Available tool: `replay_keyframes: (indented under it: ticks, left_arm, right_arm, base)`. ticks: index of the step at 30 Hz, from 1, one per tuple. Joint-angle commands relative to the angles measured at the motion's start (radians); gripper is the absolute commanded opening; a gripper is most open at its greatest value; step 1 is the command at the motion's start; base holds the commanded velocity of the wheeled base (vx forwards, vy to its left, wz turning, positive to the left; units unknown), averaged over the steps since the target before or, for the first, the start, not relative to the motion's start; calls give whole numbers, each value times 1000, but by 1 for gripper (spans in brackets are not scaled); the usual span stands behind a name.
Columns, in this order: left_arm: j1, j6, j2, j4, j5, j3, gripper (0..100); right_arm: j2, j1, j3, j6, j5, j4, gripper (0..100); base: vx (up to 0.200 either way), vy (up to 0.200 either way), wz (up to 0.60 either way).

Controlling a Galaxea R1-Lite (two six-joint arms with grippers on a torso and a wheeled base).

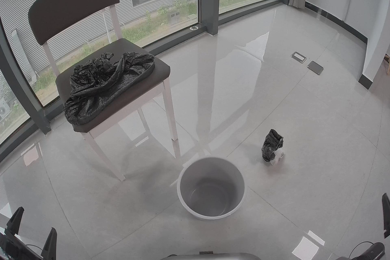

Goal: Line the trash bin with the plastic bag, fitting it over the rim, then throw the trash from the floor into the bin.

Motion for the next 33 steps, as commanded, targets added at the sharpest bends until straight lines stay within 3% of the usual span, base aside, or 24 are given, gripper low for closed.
replay_keyframes:
  ticks: [1,9,11,12,13,17,23,24,26,27,29,31,33]
  left_arm:
    - [1,-4,-16,0,-7,18,100]
    - [-1,-41,-16,-9,-10,12,100]
    - [-19,-423,42,-141,-111,-185,100]
    - [-35,-515,88,-151,-119,-248,100]
    - [-36,-522,94,-149,-118,-257,100]
    - [-94,-248,335,-46,-139,-392,100]
    - [-113,-185,579,41,-46,-458,100]
    - [-117,-139,657,80,-3,-484,100]
    - [-114,-94,722,107,11,-539,100]
    - [-99,-33,867,170,20,-633,100]
    - [-79,-10,933,199,19,-668,100]
    - [38,127,1147,256,2,-731,100]
    - [74,166,1214,251,-7,-748,100]
  right_arm:
    - [282,37,-210,-12,3,7,100]
    - [403,-6,-353,-29,-27,145,100]
    - [451,-7,-386,-30,-43,152,100]
    - [463,-9,-394,-37,-47,152,100]
    - [464,-9,-396,-38,-49,152,100]
    - [523,-7,-439,-135,-55,149,100]
    - [595,7,-452,-142,-27,142,100]
    - [604,20,-437,-141,-10,143,100]
    - [615,28,-425,-136,-1,145,100]
    - [627,28,-396,-129,8,140,100]
    - [630,28,-385,-122,14,140,100]
    - [635,31,-363,-107,46,131,100]
    - [636,31,-362,-107,59,125,100]
  base:
    - [0,0,0]
    - [0,0,0]
    - [0,0,0]
    - [0,0,0]
    - [0,0,0]
    - [0,0,0]
    - [0,0,0]
    - [0,0,0]
    - [0,0,0]
    - [0,0,0]
    - [0,0,0]
    - [0,0,0]
    - [0,0,0]
